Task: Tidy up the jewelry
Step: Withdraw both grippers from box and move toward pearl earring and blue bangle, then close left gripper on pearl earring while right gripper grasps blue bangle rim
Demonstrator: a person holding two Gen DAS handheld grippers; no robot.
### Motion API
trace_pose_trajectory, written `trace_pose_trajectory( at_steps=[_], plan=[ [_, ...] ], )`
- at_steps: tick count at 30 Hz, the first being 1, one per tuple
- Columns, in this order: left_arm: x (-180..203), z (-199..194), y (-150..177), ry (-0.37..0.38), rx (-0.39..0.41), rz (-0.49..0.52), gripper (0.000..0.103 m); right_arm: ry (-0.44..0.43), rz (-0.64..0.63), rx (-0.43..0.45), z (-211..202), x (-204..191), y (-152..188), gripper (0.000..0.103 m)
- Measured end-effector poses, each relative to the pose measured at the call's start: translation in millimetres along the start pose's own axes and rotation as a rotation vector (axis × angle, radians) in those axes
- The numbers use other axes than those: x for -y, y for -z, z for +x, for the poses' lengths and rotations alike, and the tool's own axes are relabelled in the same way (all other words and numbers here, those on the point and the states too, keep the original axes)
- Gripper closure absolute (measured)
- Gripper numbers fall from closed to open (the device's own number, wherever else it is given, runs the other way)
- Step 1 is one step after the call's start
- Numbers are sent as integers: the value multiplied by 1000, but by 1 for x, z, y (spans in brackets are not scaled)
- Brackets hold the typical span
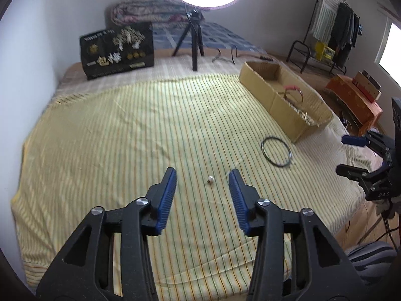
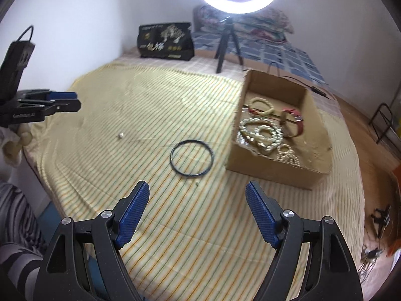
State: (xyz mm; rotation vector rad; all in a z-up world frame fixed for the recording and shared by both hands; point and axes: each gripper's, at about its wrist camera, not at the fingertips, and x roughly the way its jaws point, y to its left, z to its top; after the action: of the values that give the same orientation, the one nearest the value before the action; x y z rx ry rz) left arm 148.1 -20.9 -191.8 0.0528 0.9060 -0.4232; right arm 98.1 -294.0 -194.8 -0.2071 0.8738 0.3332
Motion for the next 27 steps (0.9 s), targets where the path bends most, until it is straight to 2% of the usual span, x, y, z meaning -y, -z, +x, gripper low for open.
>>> trace_pose_trajectory(
  at_steps=[3, 5, 10, 13, 15, 20, 22, 27],
  plan=[
    [3, 15, 3, 23, -44, 14, 66, -34, -15, -48, 16, -3, -2, 24],
    [4, 24, 6, 41, -72, 20, 70, -59, -32, -74, 26, -8, -3, 29],
    [3, 45, 10, 48, -120, 36, 71, -111, -72, -123, 46, -14, -4, 54],
    [1, 56, 12, 57, -143, 39, 76, -137, -57, -138, 55, -9, -6, 67],
    [-1, 63, 13, 62, -155, 41, 77, -151, -44, -147, 61, -7, -8, 70],
    [-2, 76, 15, 76, -173, 46, 77, -159, -80, -164, 72, -8, -11, 70],
    [-2, 81, 15, 78, -181, 48, 77, -163, -94, -174, 78, -10, -13, 76],
    [-1, 91, 12, 80, -190, 59, 80, -174, -112, -197, 94, -13, -19, 81]
  ],
)
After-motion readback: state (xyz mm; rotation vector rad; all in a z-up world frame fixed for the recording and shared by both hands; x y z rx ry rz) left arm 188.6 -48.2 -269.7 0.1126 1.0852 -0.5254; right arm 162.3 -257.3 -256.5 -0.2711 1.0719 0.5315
